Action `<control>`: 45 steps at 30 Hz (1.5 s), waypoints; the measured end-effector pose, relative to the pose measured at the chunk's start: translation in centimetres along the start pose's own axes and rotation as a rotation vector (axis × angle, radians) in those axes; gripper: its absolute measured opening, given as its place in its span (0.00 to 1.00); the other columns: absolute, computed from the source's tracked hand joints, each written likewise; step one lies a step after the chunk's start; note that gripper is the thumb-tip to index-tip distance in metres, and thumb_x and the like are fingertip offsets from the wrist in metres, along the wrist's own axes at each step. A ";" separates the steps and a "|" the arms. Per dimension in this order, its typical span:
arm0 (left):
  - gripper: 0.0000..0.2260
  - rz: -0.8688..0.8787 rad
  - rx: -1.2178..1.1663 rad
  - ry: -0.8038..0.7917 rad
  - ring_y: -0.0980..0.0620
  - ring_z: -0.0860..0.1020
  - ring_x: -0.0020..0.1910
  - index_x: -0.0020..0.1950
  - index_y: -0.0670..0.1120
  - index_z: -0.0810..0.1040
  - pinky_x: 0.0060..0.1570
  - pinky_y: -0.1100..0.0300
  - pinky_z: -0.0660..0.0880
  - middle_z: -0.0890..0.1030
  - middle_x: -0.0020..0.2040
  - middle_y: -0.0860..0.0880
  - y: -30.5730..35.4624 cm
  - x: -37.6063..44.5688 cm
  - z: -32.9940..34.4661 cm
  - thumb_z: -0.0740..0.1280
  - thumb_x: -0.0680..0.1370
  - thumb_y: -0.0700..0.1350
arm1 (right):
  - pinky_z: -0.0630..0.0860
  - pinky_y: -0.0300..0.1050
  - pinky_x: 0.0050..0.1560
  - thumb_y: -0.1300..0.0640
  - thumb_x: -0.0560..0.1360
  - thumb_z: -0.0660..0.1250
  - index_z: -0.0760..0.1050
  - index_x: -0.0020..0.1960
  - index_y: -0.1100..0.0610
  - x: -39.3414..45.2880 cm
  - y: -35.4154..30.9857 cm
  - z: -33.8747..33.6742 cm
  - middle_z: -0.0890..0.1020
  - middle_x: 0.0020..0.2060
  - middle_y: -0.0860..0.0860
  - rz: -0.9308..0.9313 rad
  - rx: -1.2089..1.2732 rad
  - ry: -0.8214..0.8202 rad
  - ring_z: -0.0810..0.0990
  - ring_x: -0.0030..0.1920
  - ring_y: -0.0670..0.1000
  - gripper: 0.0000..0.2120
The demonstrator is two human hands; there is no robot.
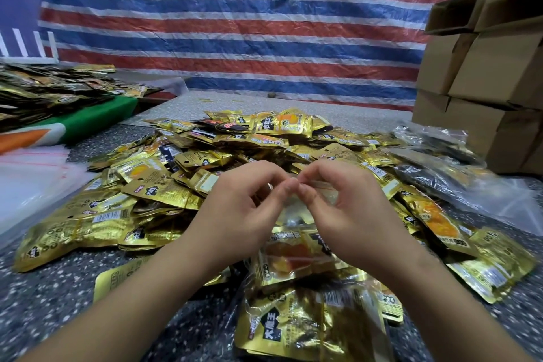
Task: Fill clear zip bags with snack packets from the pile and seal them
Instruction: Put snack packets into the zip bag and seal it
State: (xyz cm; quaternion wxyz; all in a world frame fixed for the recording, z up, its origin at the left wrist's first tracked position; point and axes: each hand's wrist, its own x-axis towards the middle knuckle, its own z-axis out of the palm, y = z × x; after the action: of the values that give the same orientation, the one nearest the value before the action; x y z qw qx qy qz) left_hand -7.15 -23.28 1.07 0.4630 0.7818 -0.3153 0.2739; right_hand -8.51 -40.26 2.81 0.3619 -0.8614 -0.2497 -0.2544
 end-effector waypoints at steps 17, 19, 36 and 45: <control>0.06 0.097 0.169 0.235 0.58 0.77 0.36 0.41 0.42 0.85 0.34 0.71 0.68 0.82 0.35 0.51 0.3 0.4 -0.9 0.69 0.75 0.40 | 0.67 0.27 0.39 0.58 0.77 0.70 0.78 0.43 0.49 0.7 2.1 -1.4 0.77 0.37 0.37 -0.006 -0.119 0.009 0.75 0.44 0.34 0.06; 0.06 0.084 0.171 0.246 0.59 0.78 0.37 0.43 0.43 0.85 0.35 0.73 0.68 0.81 0.37 0.54 0.3 0.4 -1.1 0.69 0.75 0.40 | 0.65 0.29 0.37 0.58 0.77 0.70 0.77 0.41 0.46 0.7 2.6 -1.7 0.77 0.36 0.36 0.012 -0.152 0.002 0.74 0.43 0.33 0.09; 0.06 0.020 0.138 0.354 0.60 0.78 0.37 0.45 0.53 0.81 0.34 0.67 0.71 0.81 0.38 0.59 -0.3 0.8 -2.1 0.67 0.78 0.43 | 0.70 0.44 0.38 0.59 0.78 0.69 0.74 0.39 0.47 0.8 7.3 -4.7 0.77 0.37 0.44 0.098 -0.180 0.033 0.74 0.42 0.42 0.11; 0.09 -0.181 -0.081 0.347 0.58 0.80 0.34 0.41 0.55 0.82 0.32 0.64 0.74 0.82 0.35 0.58 -0.9 1.2 -2.0 0.64 0.76 0.54 | 0.70 0.32 0.35 0.61 0.77 0.70 0.76 0.40 0.48 0.8 6.3 -5.9 0.79 0.36 0.42 0.053 -0.011 0.007 0.74 0.35 0.41 0.11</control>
State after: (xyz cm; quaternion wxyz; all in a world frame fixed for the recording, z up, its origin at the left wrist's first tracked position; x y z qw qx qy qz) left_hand -6.02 -21.48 2.27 0.5640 0.7288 -0.1700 0.3491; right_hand -5.59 -48.38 3.80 0.3647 -0.8687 -0.2243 -0.2492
